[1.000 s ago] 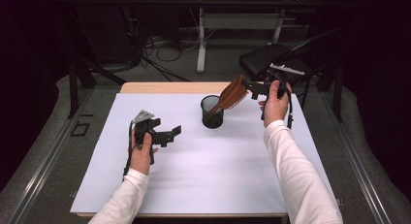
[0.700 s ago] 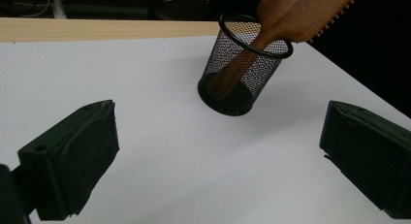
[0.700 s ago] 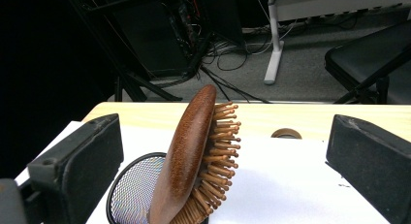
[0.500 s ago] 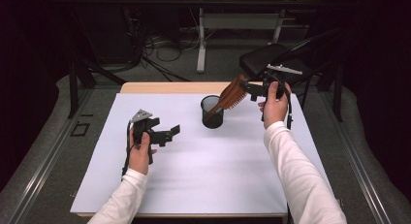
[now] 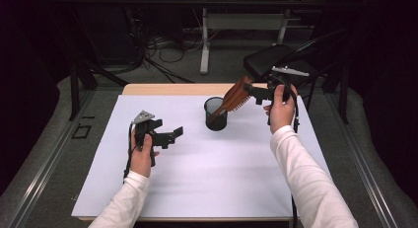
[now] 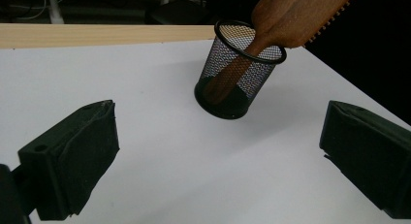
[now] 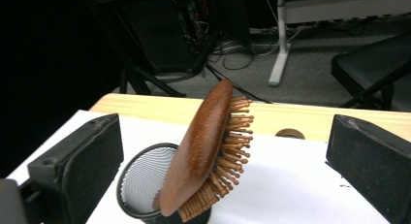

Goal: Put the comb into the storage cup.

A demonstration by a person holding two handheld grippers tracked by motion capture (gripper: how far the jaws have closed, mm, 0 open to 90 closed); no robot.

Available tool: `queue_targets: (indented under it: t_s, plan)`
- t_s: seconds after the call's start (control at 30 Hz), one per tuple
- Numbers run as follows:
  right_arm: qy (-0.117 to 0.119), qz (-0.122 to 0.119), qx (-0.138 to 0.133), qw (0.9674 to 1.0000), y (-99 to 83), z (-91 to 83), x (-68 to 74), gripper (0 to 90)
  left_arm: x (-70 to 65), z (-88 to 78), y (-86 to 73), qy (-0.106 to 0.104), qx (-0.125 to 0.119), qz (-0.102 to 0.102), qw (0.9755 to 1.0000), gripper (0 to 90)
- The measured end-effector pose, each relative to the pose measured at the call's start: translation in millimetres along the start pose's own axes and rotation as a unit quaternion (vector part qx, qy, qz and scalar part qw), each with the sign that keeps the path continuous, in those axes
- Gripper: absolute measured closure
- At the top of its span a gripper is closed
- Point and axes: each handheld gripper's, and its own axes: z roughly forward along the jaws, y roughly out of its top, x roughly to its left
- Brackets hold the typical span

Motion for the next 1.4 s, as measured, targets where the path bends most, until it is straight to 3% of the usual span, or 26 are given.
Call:
queue_targets:
  t_s: [0.27, 0.63, 0.83, 1.1, 1.27, 1.4]
  plan:
    - [0.010, -0.020, 0.007, 0.9997, -3.5, -16.5, 4.3, 0.0, -0.7, -8.3, 3.7, -0.004, -0.005, -0.001, 1.0000, 0.5]
    - [0.041, -0.038, 0.033, 0.9979, -16.8, -43.1, 9.7, 0.0, -4.8, -11.2, 9.1, -0.016, 0.008, 0.003, 0.9998, 0.5]
    - [0.050, -0.049, 0.056, 0.9960, -30.8, -51.8, 10.1, 0.0, -5.8, -11.8, 10.3, -0.019, 0.014, 0.004, 0.9997, 0.5]
    - [0.059, -0.067, 0.074, 0.9933, -49.7, -58.0, 12.0, 0.0, -5.7, -14.2, 10.0, -0.019, 0.038, 0.023, 0.9988, 0.4]
    - [0.065, -0.073, 0.080, 0.9920, -62.3, -62.9, 10.6, 0.0, -4.4, -23.7, 8.8, -0.019, 0.046, 0.035, 0.9981, 0.4]
    - [0.062, -0.076, 0.079, 0.9920, -72.2, -65.8, 6.6, 0.0, 0.6, -33.5, 4.7, -0.019, 0.046, 0.032, 0.9982, 0.4]
